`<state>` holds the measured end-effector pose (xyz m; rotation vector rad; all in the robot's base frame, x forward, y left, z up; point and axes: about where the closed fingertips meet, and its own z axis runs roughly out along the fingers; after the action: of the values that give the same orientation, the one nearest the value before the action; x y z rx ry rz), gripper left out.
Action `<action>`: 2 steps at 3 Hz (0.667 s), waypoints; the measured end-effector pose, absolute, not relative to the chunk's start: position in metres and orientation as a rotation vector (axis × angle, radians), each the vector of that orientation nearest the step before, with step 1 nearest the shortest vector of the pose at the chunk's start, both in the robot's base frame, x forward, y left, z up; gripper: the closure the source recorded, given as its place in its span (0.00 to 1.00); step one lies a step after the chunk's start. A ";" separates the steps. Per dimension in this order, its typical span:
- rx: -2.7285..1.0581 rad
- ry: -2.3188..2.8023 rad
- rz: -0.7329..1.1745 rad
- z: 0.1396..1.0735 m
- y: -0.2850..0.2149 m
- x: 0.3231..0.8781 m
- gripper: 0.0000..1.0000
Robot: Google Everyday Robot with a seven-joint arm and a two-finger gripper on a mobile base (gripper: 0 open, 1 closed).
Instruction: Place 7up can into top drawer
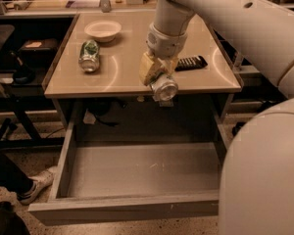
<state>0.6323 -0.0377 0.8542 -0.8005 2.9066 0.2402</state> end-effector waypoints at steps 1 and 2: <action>-0.732 2.955 0.248 0.852 -0.042 0.585 1.00; -0.705 3.019 0.287 0.835 -0.039 0.538 1.00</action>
Offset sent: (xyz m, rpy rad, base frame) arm -0.1448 0.0013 -0.0261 0.0295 0.1627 -0.1044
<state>0.5379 -0.0389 0.8352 -0.7046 3.0192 0.2874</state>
